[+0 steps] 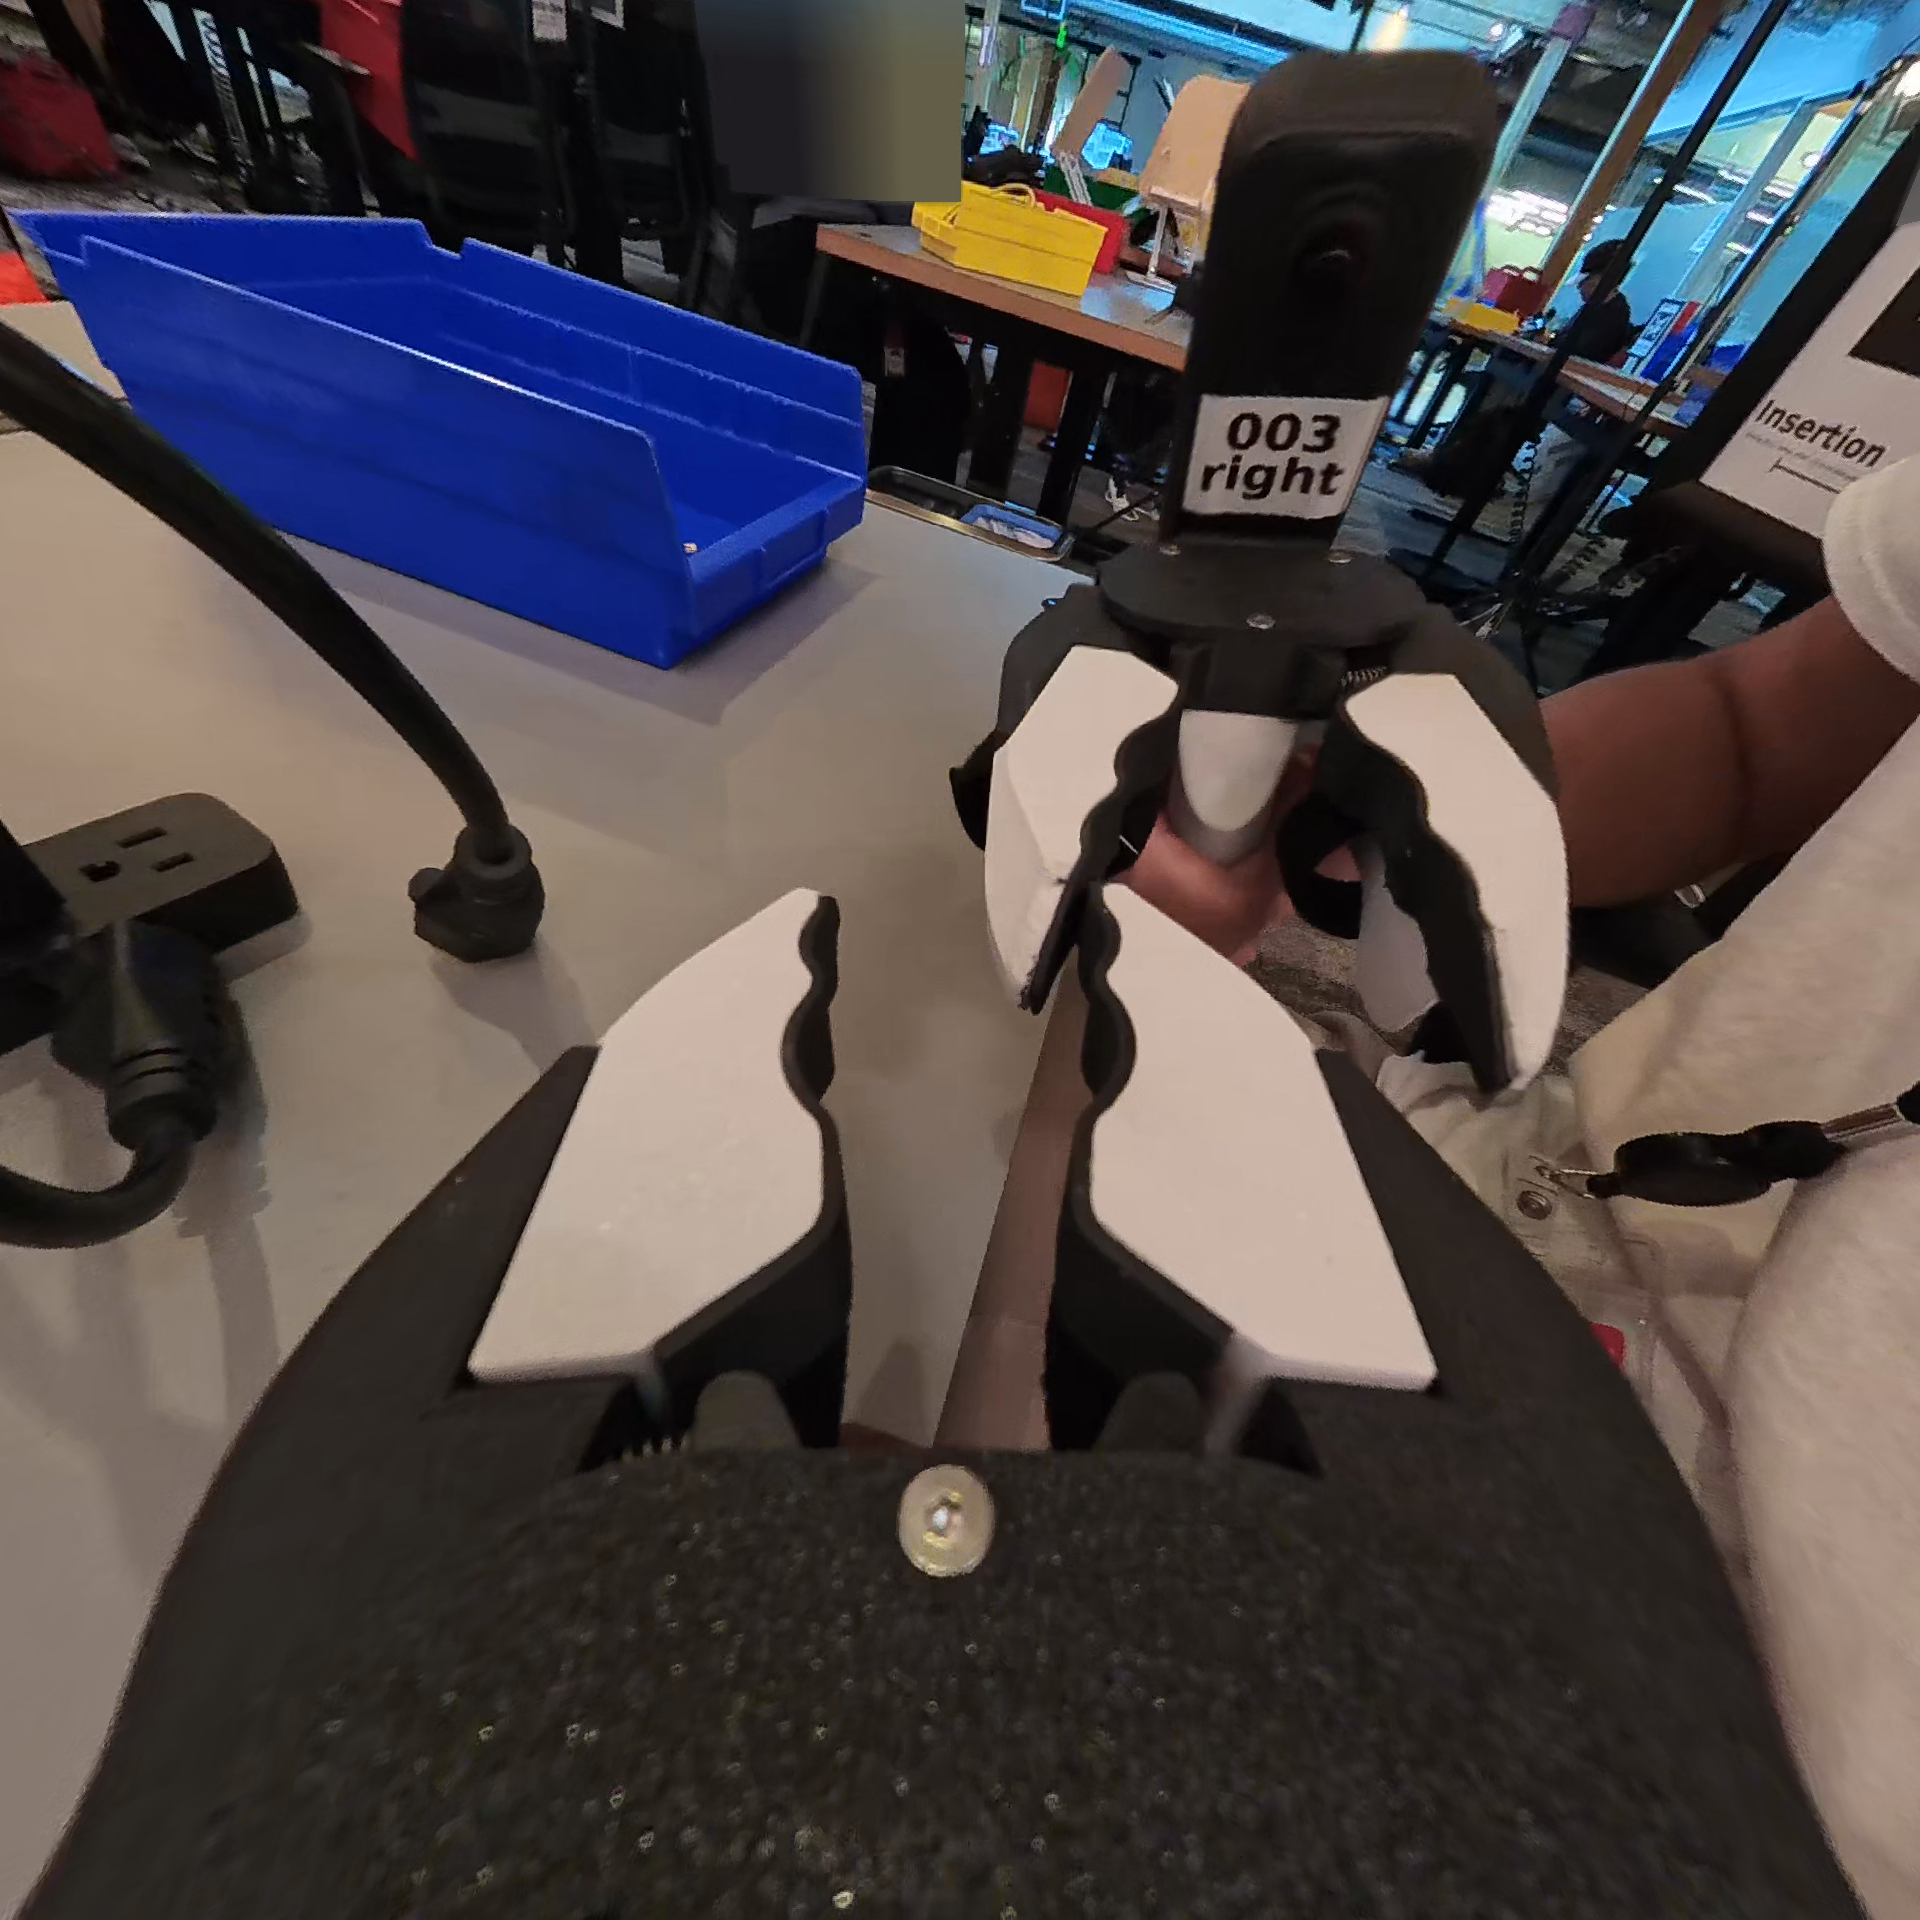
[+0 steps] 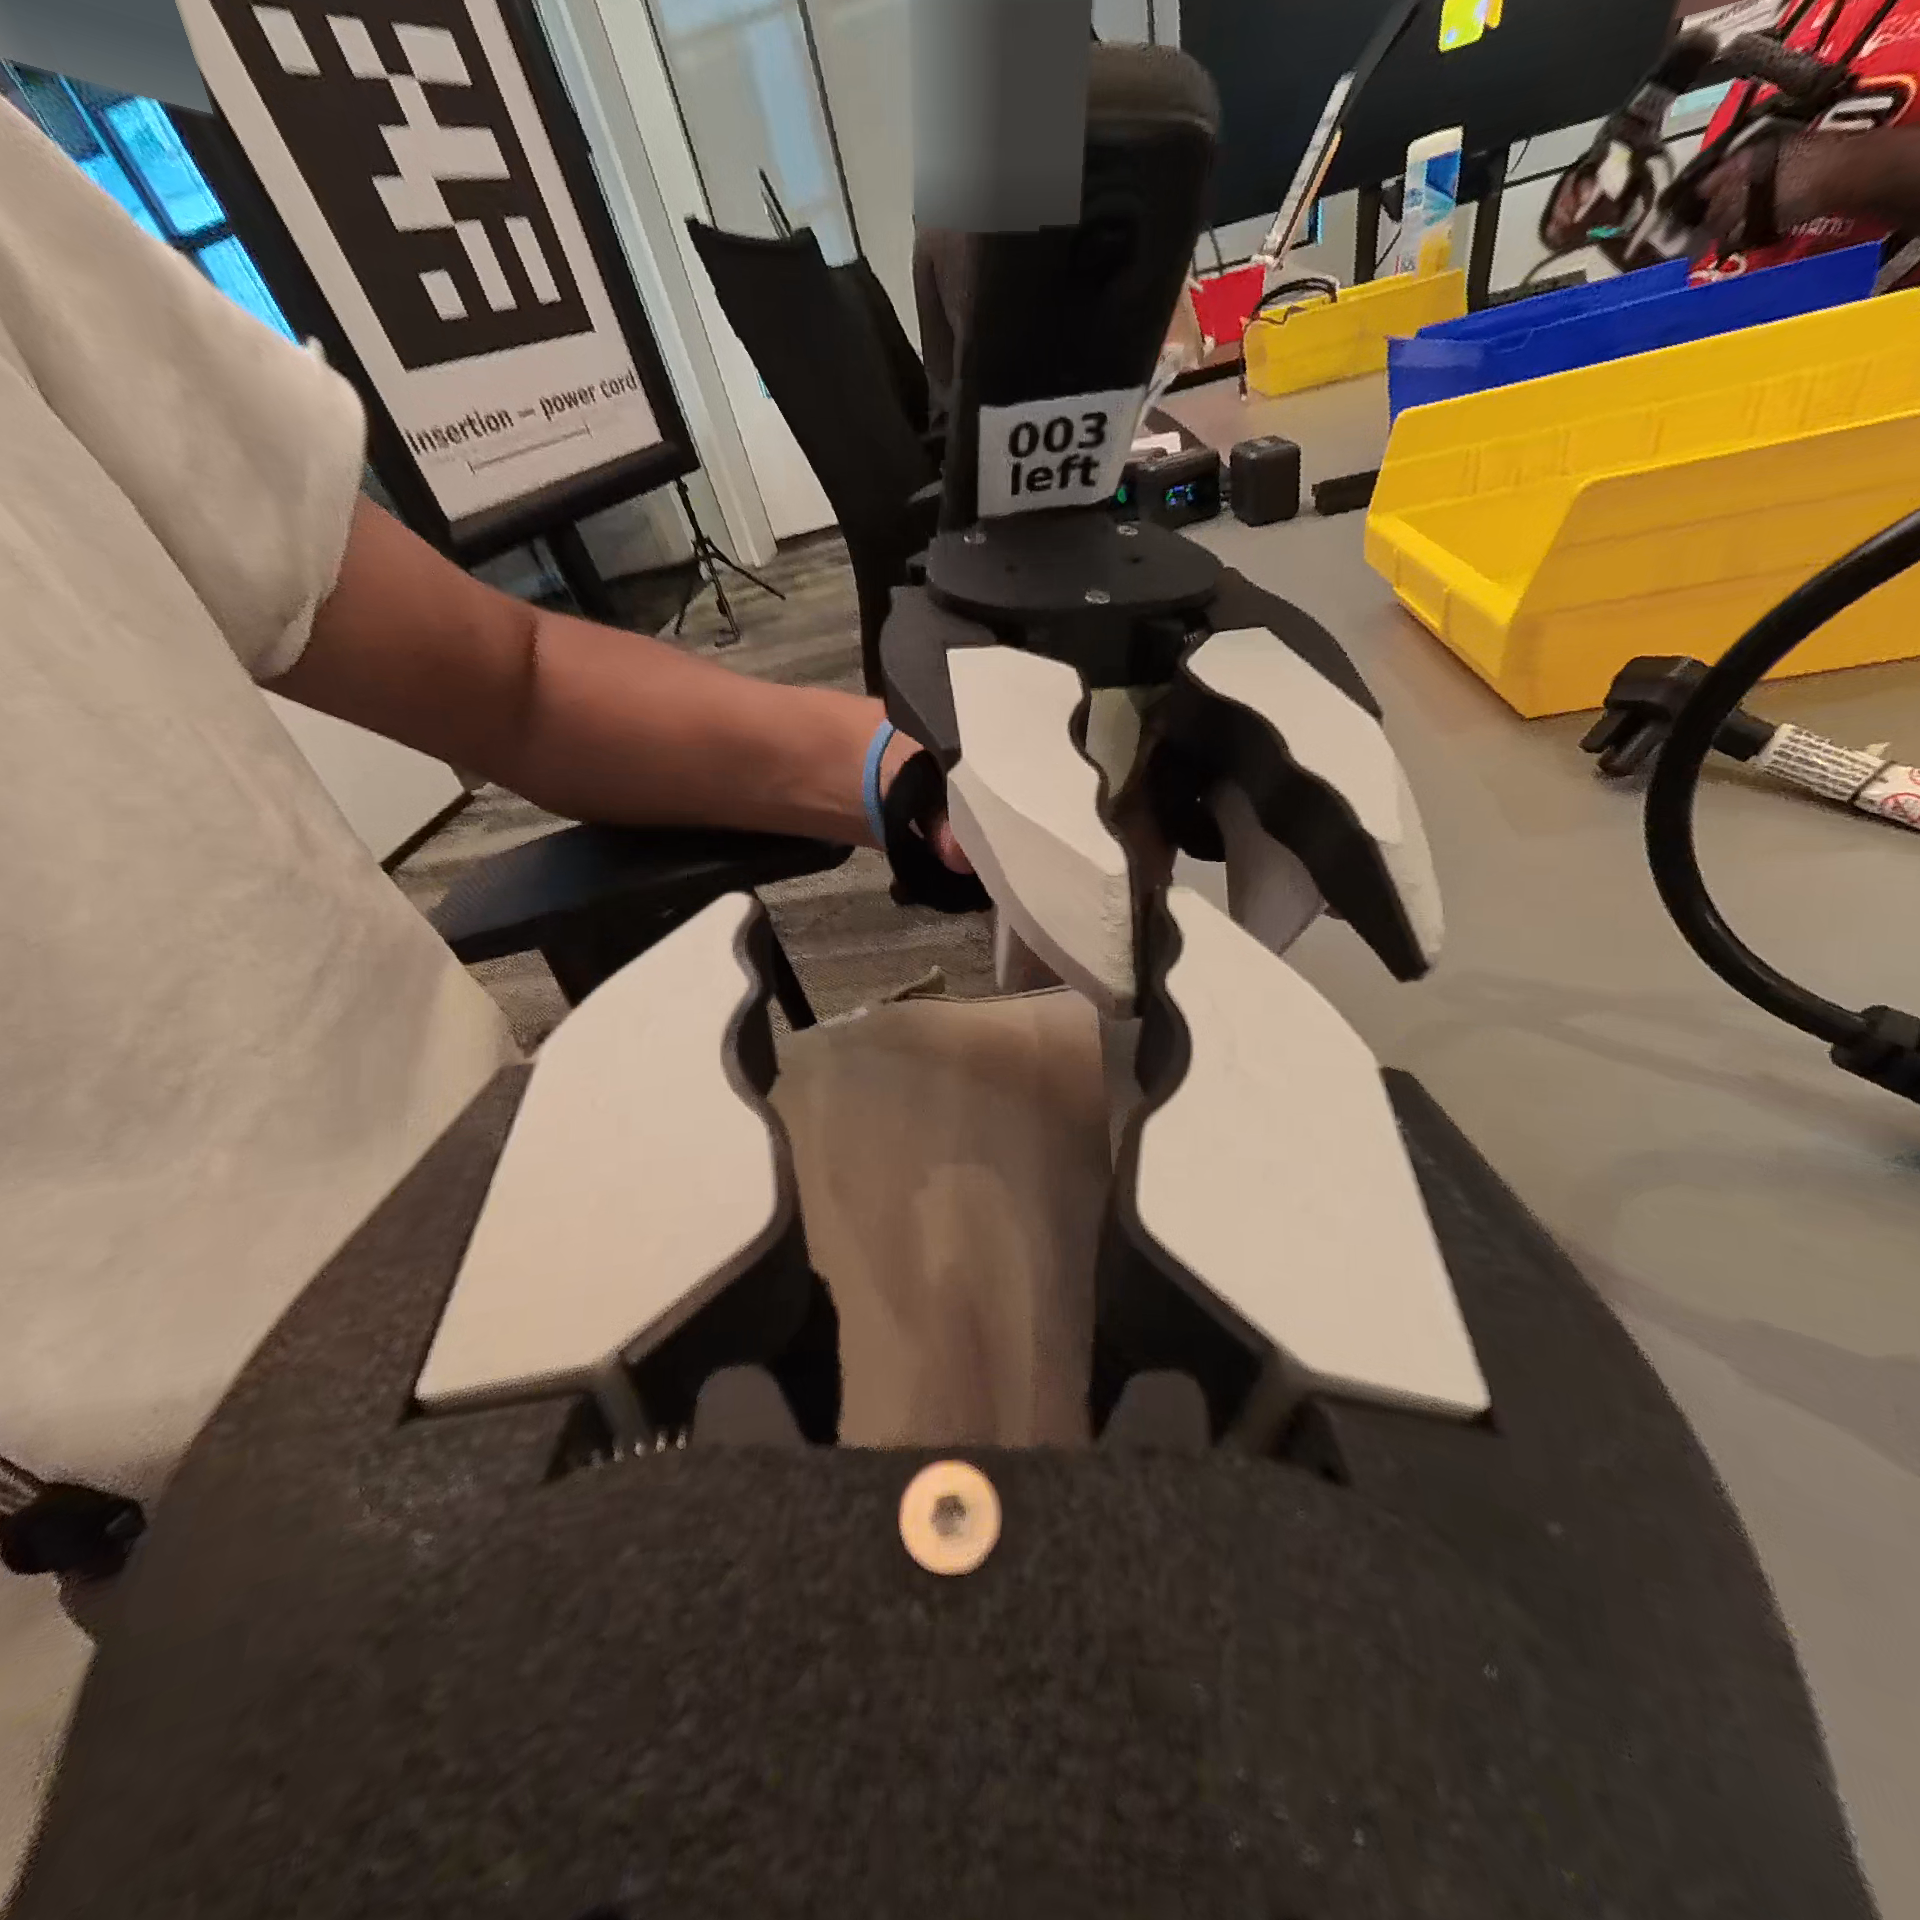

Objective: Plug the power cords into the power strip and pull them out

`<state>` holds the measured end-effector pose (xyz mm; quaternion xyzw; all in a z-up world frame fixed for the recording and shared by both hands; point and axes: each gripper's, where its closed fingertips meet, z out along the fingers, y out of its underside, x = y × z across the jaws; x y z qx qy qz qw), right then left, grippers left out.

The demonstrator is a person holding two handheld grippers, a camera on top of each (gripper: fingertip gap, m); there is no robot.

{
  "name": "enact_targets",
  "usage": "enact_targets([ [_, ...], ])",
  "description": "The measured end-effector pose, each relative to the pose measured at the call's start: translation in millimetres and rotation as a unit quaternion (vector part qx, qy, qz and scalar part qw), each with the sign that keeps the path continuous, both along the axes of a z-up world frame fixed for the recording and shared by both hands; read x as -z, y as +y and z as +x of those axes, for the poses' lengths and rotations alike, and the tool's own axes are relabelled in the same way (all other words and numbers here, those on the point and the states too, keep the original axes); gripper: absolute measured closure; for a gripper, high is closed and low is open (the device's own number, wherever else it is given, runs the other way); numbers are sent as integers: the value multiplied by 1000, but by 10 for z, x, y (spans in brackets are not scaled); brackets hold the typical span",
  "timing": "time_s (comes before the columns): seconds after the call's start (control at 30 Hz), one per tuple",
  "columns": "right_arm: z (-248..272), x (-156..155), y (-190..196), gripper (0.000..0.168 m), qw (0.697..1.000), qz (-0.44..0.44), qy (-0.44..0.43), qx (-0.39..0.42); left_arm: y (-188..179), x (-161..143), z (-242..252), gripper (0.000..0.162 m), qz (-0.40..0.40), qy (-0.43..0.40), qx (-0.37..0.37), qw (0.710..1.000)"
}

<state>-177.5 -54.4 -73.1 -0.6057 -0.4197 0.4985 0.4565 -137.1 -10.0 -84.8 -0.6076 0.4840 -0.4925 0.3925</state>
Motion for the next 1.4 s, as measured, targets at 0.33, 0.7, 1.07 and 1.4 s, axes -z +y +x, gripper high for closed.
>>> enact_targets([
  [0.33, -19, 97, -36, 104, 999, 31, -43, 4, -66, 42, -28, 122, 14, 19, 17, 1000],
  [0.7, 656, 39, 592, 128, 989, -37, 36, 139, -13, -238, -277, 162, 109, -30, -25, 993],
  [1.07, 636, 92, 601, 128, 988, -60, 34, 135, 143, -216, -339, 162, 116, -27, -57, 991],
  [1.4, 610, 159, 603, 124, 988, -77, 23, 129, 257, -141, -318, 148, 103, -16, -91, 990],
])
